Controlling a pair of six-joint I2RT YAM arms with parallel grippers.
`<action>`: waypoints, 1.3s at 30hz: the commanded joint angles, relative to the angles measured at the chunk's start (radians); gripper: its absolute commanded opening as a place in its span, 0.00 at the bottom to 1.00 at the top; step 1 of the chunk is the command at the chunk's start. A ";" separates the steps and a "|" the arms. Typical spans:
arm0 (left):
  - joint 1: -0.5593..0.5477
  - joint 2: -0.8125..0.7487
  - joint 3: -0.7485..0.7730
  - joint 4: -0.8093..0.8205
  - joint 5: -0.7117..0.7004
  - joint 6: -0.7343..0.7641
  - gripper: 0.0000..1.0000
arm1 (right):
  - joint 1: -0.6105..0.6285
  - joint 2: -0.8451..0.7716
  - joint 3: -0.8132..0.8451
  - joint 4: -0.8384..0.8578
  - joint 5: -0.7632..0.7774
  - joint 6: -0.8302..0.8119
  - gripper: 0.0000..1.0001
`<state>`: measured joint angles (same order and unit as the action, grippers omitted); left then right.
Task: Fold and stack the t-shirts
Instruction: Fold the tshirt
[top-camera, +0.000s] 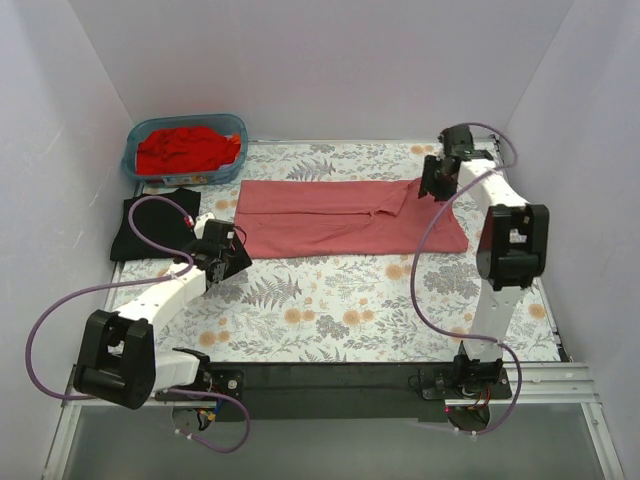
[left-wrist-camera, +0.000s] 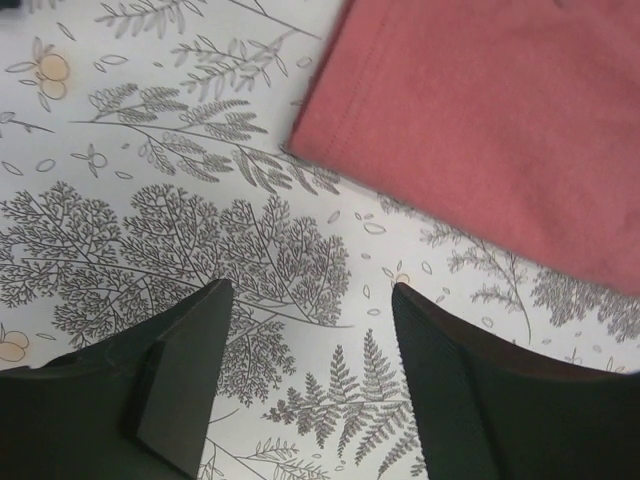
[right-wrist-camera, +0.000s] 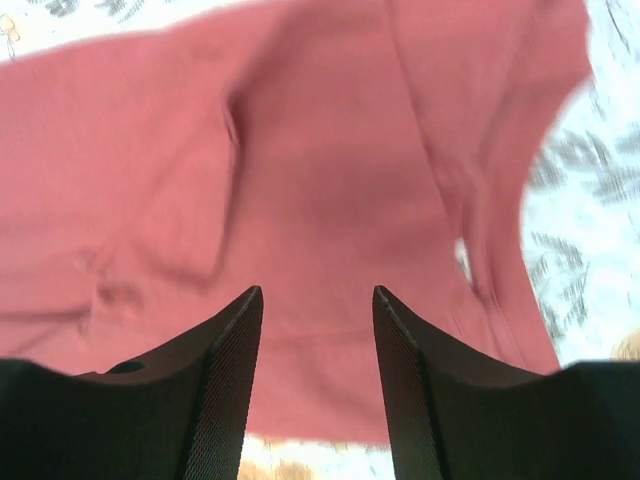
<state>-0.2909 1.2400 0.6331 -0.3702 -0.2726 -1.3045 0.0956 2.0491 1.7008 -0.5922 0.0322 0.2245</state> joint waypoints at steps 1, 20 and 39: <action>0.056 0.027 0.086 -0.003 -0.017 -0.065 0.66 | -0.138 -0.197 -0.175 0.072 -0.154 0.077 0.56; 0.174 0.357 0.272 0.025 0.141 -0.150 0.71 | -0.576 -0.504 -1.038 0.721 -0.615 0.355 0.63; 0.174 0.434 0.231 0.034 0.196 -0.165 0.53 | -0.576 -0.333 -1.020 0.809 -0.586 0.351 0.55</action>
<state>-0.1184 1.6451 0.8967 -0.3012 -0.1009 -1.4666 -0.4793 1.6730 0.6708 0.2169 -0.6067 0.5961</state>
